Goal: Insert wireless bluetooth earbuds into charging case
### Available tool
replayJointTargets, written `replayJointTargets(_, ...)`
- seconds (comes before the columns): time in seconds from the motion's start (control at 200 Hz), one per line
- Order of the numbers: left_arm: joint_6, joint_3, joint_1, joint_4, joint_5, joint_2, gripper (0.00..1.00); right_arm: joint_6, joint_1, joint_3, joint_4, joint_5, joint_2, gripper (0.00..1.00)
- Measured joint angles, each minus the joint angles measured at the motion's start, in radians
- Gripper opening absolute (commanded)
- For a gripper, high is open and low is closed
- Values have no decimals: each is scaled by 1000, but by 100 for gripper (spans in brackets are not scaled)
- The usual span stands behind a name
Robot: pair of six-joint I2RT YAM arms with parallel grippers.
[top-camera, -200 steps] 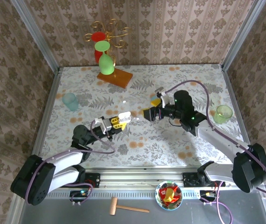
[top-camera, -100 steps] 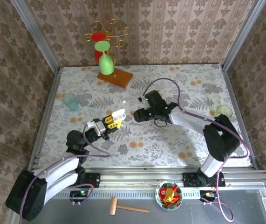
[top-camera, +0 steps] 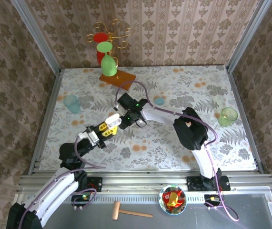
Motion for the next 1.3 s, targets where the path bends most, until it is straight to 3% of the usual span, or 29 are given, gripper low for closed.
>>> replayJointTargets(0.475, 18, 0, -9, -97, -10, -32, 2, -154, 75, 423, -388, 116, 276, 48)
replayJointTargets(0.86, 23, 0, -15, -97, -10, -32, 2, -167, 80, 586, -515, 148, 367, 42)
replayJointTargets(1.3, 23, 0, -21, -100, -10, -17, 2, -159, 89, 650, -565, 148, 401, 23)
